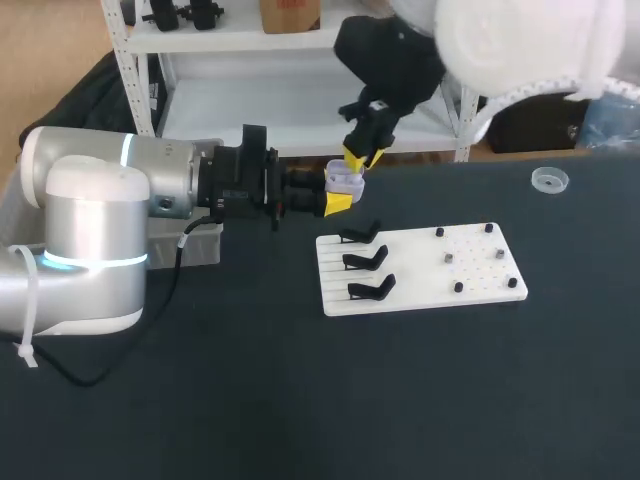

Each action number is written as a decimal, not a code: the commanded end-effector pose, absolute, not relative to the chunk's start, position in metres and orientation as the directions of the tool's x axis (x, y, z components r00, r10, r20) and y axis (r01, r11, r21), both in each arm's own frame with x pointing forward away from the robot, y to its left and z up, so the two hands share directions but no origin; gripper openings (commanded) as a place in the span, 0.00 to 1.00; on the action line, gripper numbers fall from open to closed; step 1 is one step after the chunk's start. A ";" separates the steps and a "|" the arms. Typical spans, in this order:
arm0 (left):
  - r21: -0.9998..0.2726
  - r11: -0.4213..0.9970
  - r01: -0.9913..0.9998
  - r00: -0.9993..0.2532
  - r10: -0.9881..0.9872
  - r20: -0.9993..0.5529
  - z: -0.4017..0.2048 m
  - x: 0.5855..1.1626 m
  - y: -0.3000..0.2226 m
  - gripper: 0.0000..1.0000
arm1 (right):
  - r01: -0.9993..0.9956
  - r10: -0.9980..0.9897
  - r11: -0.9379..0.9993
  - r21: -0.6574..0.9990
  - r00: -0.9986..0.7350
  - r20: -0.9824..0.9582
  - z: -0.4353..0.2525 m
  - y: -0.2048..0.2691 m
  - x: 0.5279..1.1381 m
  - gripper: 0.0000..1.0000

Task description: Pick up each earbud case from the left stands, insert the matching earbuds, close the lid, and place the case in the box.

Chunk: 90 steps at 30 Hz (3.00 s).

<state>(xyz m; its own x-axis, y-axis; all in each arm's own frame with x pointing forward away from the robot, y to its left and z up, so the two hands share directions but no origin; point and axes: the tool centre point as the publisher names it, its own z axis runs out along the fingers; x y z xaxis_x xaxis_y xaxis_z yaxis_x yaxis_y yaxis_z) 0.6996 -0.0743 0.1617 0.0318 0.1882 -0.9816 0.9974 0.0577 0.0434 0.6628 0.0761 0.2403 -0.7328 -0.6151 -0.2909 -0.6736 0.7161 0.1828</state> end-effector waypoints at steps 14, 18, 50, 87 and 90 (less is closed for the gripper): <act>0.045 0.062 0.997 0.033 0.187 -0.982 0.161 0.698 -0.074 0.00 | -0.699 -0.667 0.708 0.102 -0.709 -0.229 0.225 0.088 0.676 0.00; 0.045 0.062 0.997 0.033 0.187 -0.982 0.161 0.698 -0.074 0.00 | -0.694 -0.661 0.711 0.111 -0.714 -0.231 0.223 0.091 0.676 0.00; 0.045 0.062 0.997 0.033 0.187 -0.982 0.161 0.698 -0.074 0.00 | -0.692 -0.663 0.715 0.098 -0.715 -0.222 0.210 0.099 0.686 0.00; 0.045 0.062 0.997 0.033 0.187 -0.982 0.161 0.698 -0.074 0.00 | -0.699 -0.674 0.712 0.074 -0.709 -0.206 0.208 0.098 0.683 0.36; 0.045 0.062 0.997 0.033 0.187 -0.982 0.161 0.698 -0.074 0.00 | -0.697 -0.672 0.714 0.071 -0.710 -0.210 0.213 0.098 0.683 0.36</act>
<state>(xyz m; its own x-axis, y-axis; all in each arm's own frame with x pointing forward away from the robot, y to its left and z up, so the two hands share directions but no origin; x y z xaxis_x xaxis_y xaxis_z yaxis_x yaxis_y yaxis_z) 0.6997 -0.0747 0.1605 0.0315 0.1887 -0.9815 0.9974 0.0576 0.0431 0.6840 0.0984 0.2103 -0.7084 -0.6740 -0.2096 -0.6989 0.7113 0.0748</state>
